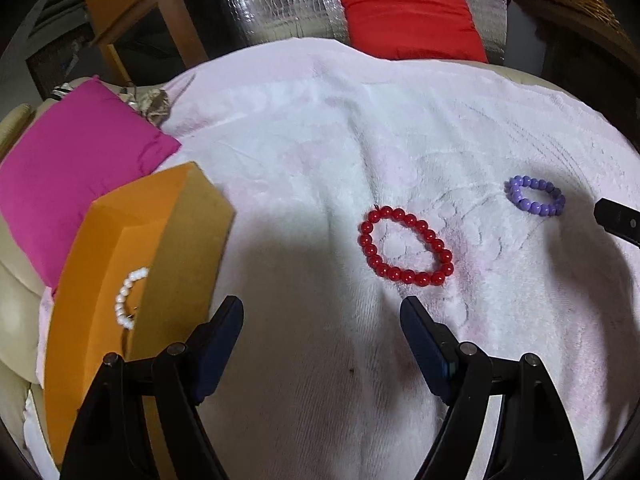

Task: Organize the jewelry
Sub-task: 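Grasp the red beaded bracelet with the left tool while the right tool grasps the purple bracelet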

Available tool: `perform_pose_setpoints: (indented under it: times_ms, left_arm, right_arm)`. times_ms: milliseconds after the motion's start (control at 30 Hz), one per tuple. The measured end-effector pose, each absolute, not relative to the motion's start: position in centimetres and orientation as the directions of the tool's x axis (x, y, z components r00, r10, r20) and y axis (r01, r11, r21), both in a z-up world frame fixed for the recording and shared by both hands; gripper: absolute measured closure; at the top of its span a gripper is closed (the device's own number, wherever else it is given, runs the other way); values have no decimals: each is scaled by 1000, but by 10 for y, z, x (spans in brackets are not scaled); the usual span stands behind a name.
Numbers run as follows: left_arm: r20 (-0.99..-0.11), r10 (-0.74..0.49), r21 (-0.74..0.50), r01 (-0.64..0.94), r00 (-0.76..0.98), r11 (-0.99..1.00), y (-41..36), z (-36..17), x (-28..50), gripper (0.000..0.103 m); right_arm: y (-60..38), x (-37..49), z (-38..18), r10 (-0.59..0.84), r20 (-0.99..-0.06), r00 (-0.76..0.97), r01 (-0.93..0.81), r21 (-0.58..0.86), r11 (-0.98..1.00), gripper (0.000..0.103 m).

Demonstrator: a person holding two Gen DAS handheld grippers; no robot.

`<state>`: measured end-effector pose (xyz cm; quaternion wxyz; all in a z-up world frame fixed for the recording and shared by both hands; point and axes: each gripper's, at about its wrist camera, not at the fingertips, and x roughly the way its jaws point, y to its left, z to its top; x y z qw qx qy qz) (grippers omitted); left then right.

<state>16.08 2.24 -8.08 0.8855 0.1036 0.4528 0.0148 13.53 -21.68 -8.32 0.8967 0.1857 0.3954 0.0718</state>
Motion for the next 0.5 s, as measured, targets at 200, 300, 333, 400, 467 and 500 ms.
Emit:
perform_pose_setpoints:
  times_ms: [200,300,333,400,467,500]
  left_arm:
    - [-813,59,131,84,580,988,30,-90,175,22]
    - [-813,31,98,84,582,992,31,-93,181,22]
    - [-811,27,94,85,584,992,30,-93,182,22]
    - [-806,20,87,85,591,993,28,-93,185,22]
    - [-805,20,82,77,594,994,27,-92,187,22]
    - [-804,19,79,75,594,994,26,-92,187,22]
  right_arm:
    - [-214,156,-93,267,-690,673,19,377,926,70]
    - [-211,164,-96,261,-696,669,26,373,927,70]
    - [-210,166,-98,257,-697,669,28,370,929,70]
    - [-208,171,-99,247,-697,673,36,364,931,70]
    - [-206,175,-101,238,-697,676,39,356,933,70]
    - [-205,178,-102,231,-699,677,41,350,936,70]
